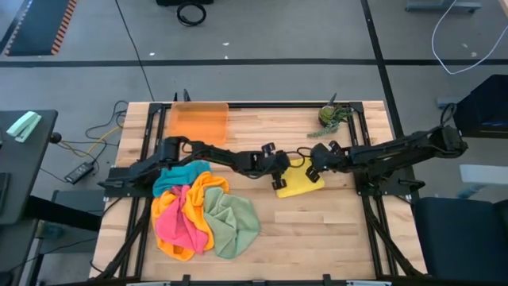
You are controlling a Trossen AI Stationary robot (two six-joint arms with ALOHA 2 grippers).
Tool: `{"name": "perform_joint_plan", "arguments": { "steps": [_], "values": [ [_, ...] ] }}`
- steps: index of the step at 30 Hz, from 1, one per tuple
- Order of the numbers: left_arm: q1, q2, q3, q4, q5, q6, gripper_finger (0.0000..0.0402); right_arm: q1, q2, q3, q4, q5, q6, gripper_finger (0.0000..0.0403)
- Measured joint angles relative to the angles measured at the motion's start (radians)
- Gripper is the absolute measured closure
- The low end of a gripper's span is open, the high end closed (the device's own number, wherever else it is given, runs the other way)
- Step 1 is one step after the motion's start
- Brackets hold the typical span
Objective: Fold microfiber towels
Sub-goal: Fold the yellow towel
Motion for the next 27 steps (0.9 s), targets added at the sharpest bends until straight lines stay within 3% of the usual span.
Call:
{"name": "perform_joint_plan", "arguments": {
  "steps": [7,11,15,21,27],
  "values": [
    [0.005,0.032,0.005,-0.003,-0.002,-0.010,0.0395,-0.004,-0.087,0.117,-0.274,-0.016,0.040,0.0250],
    [0.006,0.032,0.004,-0.003,0.006,-0.010,0.0380,0.101,-0.142,0.094,-0.297,-0.144,0.160,0.0223],
    [0.006,0.032,0.004,-0.004,0.006,-0.010,0.0371,0.242,-0.150,0.008,-0.201,-0.138,0.298,0.0262],
    [0.005,0.032,0.004,-0.005,0.008,-0.009,0.0391,0.342,-0.148,-0.039,-0.153,-0.093,0.411,0.0386],
    [0.006,0.032,0.003,-0.005,0.009,-0.016,0.0387,0.378,-0.132,-0.040,-0.198,-0.096,0.462,0.0394]
  ]
}}
